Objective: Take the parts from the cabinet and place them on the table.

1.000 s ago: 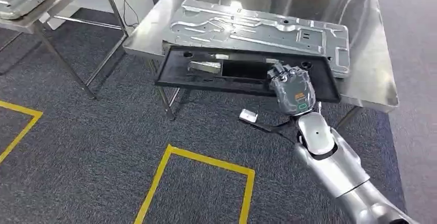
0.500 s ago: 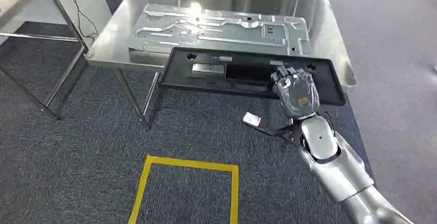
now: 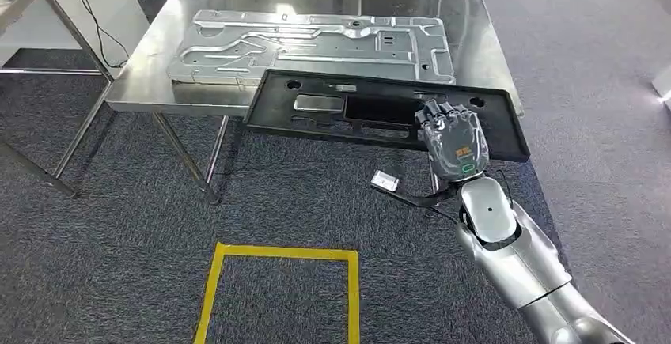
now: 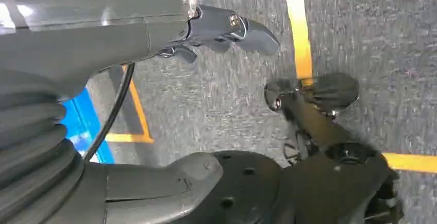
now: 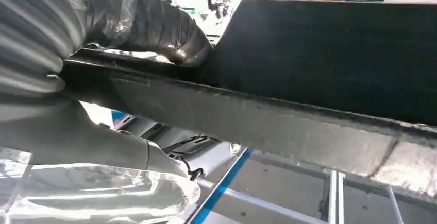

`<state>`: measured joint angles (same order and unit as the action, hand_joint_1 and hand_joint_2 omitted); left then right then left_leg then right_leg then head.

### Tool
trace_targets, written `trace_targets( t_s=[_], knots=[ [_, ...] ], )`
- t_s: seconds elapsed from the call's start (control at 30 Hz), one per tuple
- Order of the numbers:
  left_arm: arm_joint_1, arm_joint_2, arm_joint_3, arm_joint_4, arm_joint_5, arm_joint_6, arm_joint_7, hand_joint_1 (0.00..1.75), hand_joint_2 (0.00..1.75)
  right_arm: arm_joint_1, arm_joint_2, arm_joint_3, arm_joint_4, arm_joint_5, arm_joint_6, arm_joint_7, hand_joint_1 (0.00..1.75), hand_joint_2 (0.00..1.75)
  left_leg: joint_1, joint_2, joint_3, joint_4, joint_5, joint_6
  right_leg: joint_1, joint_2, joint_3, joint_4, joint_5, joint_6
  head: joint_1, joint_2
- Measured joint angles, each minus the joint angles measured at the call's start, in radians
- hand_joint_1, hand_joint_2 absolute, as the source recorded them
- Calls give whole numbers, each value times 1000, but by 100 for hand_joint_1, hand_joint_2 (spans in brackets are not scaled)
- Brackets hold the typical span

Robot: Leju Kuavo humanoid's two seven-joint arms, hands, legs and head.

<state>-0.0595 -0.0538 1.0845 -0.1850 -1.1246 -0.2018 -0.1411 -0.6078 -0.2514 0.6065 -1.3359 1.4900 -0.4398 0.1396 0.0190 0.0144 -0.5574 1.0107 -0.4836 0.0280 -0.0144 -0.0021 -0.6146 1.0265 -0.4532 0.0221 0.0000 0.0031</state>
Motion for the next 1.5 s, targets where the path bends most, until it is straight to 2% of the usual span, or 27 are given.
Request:
trace_targets(
  t_s=[0.13, 0.2, 0.3, 0.83, 0.87, 0.93, 0.97, 1.0, 1.07, 1.1, 1.13, 1.17, 1.2, 1.27, 1.3, 1.33, 1.37, 1.43, 1.47, 1.5],
  knots=[
    [1, 0, 0, 0, 2, 0, 0, 0, 175, 0, 5, 0, 0, 0, 6, -2, 175, 175, 1, -1, 1, -4, 3, -5, 2, -1, 0, 2, -1, -4, 0, 0],
    [1, 0, 0, 0, 3, 0, 0, 0, 175, -1, 6, 0, 0, 0, 6, -2, 175, 175, 2, -1, 1, -5, 3, -14, 2, -1, -1, 3, -1, -4, 0, 0],
    [1, 0, 0, 0, 3, -1, 0, 0, 175, -5, 11, 1, 0, 0, 9, -3, 175, 175, 2, -1, 1, -5, 3, -19, 2, -1, -1, 3, -1, -4, 0, 0],
    [1, 0, 0, 0, 3, -6, 0, 0, 175, -13, 26, 8, 0, 0, 18, -5, 175, 175, -2, -1, 0, -3, 3, -20, 1, -2, 0, 3, 0, -4, 0, 0],
    [1, 1, 0, 0, 3, -6, -2, 0, 175, -14, 31, 8, 0, 0, 23, -5, 175, 175, -5, -1, -6, 8, -3, -13, -12, -3, 3, -7, 7, 3, 0, 0],
    [1, 3, 0, 0, 3, -7, -3, 0, 175, -17, 33, 8, -1, 0, 25, -5, 175, 175, -6, 0, 10, -23, 12, 6, -5, -4, 15, -25, 15, 13, -1, 0],
    [2, 2, 0, 0, 3, -8, -3, 0, 175, -17, 33, 8, -2, 0, 26, -5, 175, 175, 13, 4, 34, -62, 32, 8, -5, -3, 21, -24, 10, 13, 1, 0],
    [1, 1, 0, 0, 3, -9, -5, 0, 175, -20, 33, 8, -1, 0, 26, -5, 175, 175, 11, 7, 45, -84, 40, 12, -1, 0, 10, 0, -9, 15, 3, 0],
    [0, 1, 0, 0, 3, -11, -5, 0, 175, -23, 34, 9, -1, 0, 27, -5, 175, 175, 14, 11, 49, -89, 45, 13, -6, 3, -58, 143, -82, 23, 4, 0],
    [0, 1, 0, 0, 3, -12, -5, 0, 175, -20, 34, 9, -1, 0, 27, -5, 175, 175, 15, 11, 49, -88, 42, 11, -12, 3, -97, 218, -109, 30, 4, 0],
    [1, 1, 0, 0, 3, -13, -5, 0, 175, -17, 34, 10, 1, 0, 29, -5, 175, 175, 17, 11, 49, -85, 40, 7, -19, 2, -120, 258, -115, 36, 4, 0],
    [2, 1, 0, 0, 3, -14, -5, 0, 175, -15, 34, 10, 2, 0, 29, -5, 175, 175, 22, 10, 49, -80, 36, 2, -26, 2, -121, 252, -97, 43, 4, 0],
    [3, 1, 0, 0, 3, -15, -5, 0, 175, -15, 34, 10, 3, 0, 29, -5, 175, 175, 28, 9, 49, -72, 29, -7, -33, 1, -99, 203, -60, 50, 4, 0],
    [3, 1, 0, 0, 3, -17, -6, 0, 175, -16, 34, 10, 2, 0, 30, -5, 175, 175, 43, 8, 46, -36, 2, -34, -52, -9, -10, 22, 34, 72, 4, 0],
    [3, 7, 0, 0, 3, -17, -6, 0, 175, -18, 34, 10, 3, 0, 30, -5, 175, 175, 36, 6, 34, -20, -12, -50, -42, -8, -4, 18, -4, 78, 7, 0],
    [-1, 8, 0, -1, 4, -17, -6, 0, 175, -18, 36, 13, 0, 0, 31, -5, 175, 175, 37, 6, 29, 0, -20, -57, -42, 3, -10, 17, -3, 46, 6, 0],
    [-2, 7, 0, -1, 5, -18, -7, 0, 175, -15, 36, 14, 0, 0, 33, -5, 175, 175, 36, 5, 30, -5, -19, -61, -40, 2, -15, 26, -9, 31, 3, 0],
    [5, 5, 0, -1, 5, -19, -6, 0, 175, -15, 35, 14, 2, 0, 35, -3, 175, 175, 42, 7, 34, -14, -17, -70, -35, 7, -21, 32, -11, 11, 3, 0],
    [5, 3, 0, -1, 5, -19, -6, 0, 175, -16, 36, 15, 0, 0, 35, -3, 175, 175, 47, 5, 31, -15, -29, -72, -35, 9, -17, 27, -10, 0, 1, 0],
    [4, 3, 0, -1, 5, -19, -7, 0, 175, -16, 36, 15, 0, 0, 35, -3, 175, 175, 46, 0, 24, 11, -48, -68, -33, 9, -14, 26, -12, -6, 1, 0]
  ],
)
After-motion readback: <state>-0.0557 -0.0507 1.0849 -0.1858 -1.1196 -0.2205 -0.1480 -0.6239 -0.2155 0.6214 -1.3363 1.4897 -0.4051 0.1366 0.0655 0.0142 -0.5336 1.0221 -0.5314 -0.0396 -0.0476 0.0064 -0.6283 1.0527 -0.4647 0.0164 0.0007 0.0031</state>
